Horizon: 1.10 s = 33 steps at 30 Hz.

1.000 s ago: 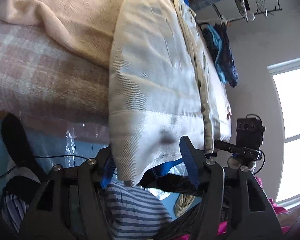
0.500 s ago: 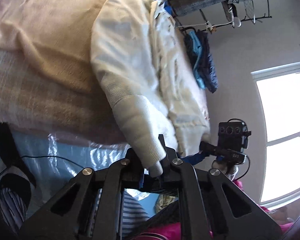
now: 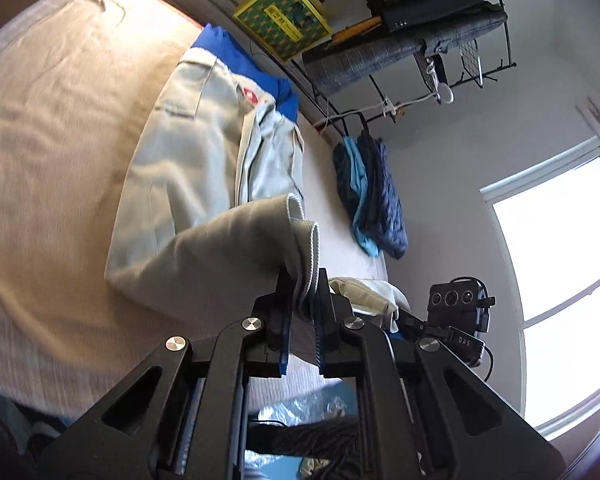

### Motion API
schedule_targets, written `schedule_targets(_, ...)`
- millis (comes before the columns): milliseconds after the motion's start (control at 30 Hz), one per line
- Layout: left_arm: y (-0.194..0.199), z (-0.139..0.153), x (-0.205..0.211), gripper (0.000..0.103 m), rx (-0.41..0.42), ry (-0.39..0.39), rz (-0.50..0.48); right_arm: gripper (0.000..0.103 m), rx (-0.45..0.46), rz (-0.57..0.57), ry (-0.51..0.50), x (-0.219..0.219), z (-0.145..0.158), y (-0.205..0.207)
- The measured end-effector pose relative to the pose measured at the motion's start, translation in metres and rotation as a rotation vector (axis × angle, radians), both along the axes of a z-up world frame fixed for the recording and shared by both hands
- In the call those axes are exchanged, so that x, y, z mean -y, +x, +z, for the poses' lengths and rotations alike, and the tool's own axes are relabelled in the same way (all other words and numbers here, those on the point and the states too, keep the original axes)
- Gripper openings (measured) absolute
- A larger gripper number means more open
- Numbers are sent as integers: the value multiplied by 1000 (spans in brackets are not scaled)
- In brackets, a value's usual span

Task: Fold large clothes
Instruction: 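Lift the hem with both tools and fold it up toward the collar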

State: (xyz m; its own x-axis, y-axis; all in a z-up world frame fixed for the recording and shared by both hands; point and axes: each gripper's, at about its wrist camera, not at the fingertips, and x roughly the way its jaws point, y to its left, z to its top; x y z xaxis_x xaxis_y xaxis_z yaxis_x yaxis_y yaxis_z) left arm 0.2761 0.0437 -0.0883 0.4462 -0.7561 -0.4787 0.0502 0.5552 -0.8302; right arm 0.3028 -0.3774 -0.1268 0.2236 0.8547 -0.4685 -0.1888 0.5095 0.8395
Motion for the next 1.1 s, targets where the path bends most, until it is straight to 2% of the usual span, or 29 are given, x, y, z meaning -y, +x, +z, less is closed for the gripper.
schedule_targets(133,40,-11,1,7,-28,-8,54,16,-11,-76,-19,0,-1,37)
schedule_targets(467,122,-60,23,7,-118,120,89,16,-146,-197,-43,-5,-53,112)
schedule_targets(633,135,-81,26,7,-149,163,102,16,-202,-208,-49,-9,-76,134)
schedule_targets(733,140,-87,26,8,-164,155,98,18,-212,-201,-49,-9,-78,136)
schedule_targets(800,142,-85,28,8,-156,178,93,21,-229,-203,-30,-6,-79,140)
schedule_targets(833,142,-83,28,12,-151,190,93,23,-234,-202,-13,-4,-78,140)
schedule_targets(900,141,-79,26,22,-138,177,101,37,-219,-225,13,6,-73,138)
schedule_targets(933,141,-74,22,32,-121,165,112,41,-208,-236,26,11,-69,137)
schedule_targets(967,139,-68,17,39,-100,156,127,50,-196,-246,50,18,-64,137)
schedule_targets(1033,137,-53,8,39,-53,144,149,51,-147,-252,76,27,-55,138)
schedule_targets(1100,133,-38,0,39,8,191,150,51,-65,-261,1,35,-40,132)
